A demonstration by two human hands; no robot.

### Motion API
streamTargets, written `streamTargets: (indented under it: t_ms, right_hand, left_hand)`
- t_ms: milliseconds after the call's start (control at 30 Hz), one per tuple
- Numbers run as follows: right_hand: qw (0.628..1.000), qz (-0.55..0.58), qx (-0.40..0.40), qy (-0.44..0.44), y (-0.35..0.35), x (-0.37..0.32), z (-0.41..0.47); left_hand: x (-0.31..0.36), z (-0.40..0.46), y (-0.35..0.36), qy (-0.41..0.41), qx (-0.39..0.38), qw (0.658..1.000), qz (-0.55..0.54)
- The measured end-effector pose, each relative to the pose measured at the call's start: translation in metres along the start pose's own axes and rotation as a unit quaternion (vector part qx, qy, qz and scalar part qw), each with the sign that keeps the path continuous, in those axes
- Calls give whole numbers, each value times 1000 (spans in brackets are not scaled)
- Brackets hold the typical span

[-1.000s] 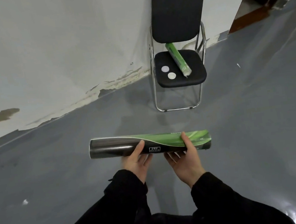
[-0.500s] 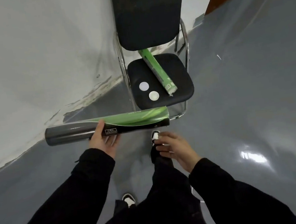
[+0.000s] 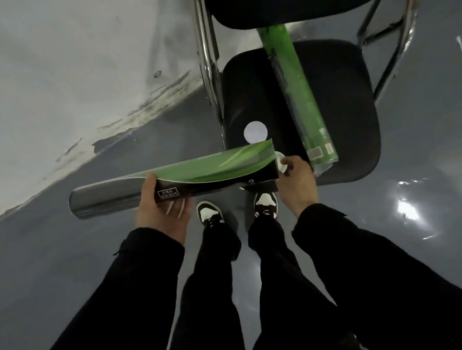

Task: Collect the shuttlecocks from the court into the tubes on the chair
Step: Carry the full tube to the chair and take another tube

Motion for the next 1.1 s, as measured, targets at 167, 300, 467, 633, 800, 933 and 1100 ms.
streamTargets:
  t_ms: [167, 300, 467, 633, 800, 933, 1100]
  right_hand:
    - [956, -240, 3, -169, 37, 2, 35]
    - [931, -283, 1, -229, 49, -3, 44]
    - [957, 288, -13, 40, -1, -50, 11]
    - [922, 360, -140, -29, -14, -91, -37]
    - [903, 413, -116, 2, -27, -98, -33]
    - [912, 398, -95, -23, -39, -101, -31]
    - [920, 385, -73, -31, -50, -99, -28]
  left_hand:
    - [1, 40, -3, -12, 45, 999, 18]
    - [15, 56, -7, -10, 60, 998, 22]
    - [36, 56, -4, -2, 77, 997, 21]
    - [39, 49, 12, -1, 66, 997, 31]
    - [34, 40, 27, -10, 48, 998, 30]
    - [27, 34, 36, -13, 37, 999, 32]
    - [15, 26, 50, -17, 28, 999, 41]
Point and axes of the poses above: each hand's wrist, its own z-axis towards the middle knuckle, its own y-axis out of the palm, x = y × z, the point moved 7 cm from there along z, towards the middle knuckle, and after that the axes turned 12 degrees about x, right-handed, at the moved point
